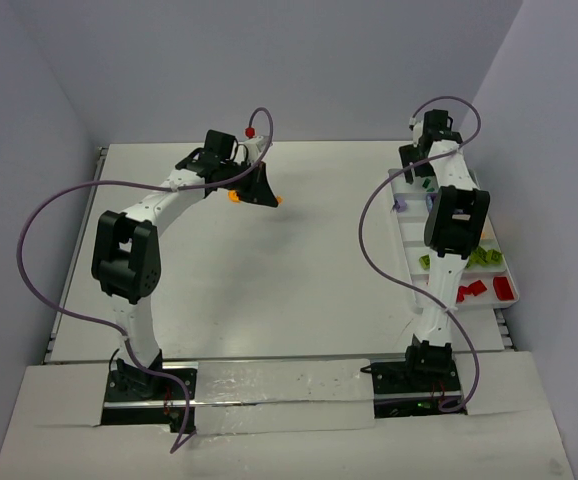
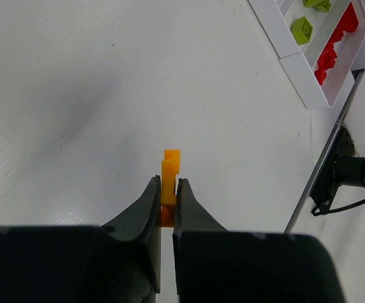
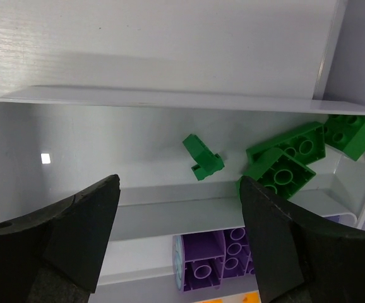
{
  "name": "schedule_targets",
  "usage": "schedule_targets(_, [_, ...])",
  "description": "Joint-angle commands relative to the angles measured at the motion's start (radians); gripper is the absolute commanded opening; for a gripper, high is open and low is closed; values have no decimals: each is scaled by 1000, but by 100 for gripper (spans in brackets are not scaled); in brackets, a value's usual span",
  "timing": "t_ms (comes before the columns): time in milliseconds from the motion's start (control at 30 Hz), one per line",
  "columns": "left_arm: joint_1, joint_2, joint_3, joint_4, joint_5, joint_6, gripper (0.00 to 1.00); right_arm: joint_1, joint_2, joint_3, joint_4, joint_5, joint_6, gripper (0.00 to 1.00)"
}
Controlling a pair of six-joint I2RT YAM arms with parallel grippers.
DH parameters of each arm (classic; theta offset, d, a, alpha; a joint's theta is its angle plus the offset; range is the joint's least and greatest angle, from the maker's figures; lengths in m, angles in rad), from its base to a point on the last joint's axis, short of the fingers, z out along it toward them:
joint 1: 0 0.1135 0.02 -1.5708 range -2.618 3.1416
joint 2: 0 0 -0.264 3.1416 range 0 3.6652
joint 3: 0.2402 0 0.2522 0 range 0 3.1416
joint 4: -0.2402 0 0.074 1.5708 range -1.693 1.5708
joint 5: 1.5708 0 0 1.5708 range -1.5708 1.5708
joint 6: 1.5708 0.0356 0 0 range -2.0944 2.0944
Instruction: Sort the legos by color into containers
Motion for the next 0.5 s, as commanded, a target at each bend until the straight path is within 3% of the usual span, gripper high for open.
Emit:
schedule_targets(0, [5, -21, 24, 25, 33, 3, 0, 7, -109, -29, 27, -71, 29, 81])
schedule_targets(100, [7, -24, 20, 31, 51, -7, 0, 8, -209, -32, 19, -197, 57, 79])
schedule_targets(267, [19, -35, -9, 96, 207, -88, 0, 12, -366, -81, 7, -460, 105, 79])
schedule_targets(333, [20, -42, -46, 174, 326, -162, 0, 29, -452, -137, 1, -652, 117, 78])
schedule_targets(467, [21, -82, -169, 396, 449, -336, 0, 99, -530, -207, -32, -822, 155, 75])
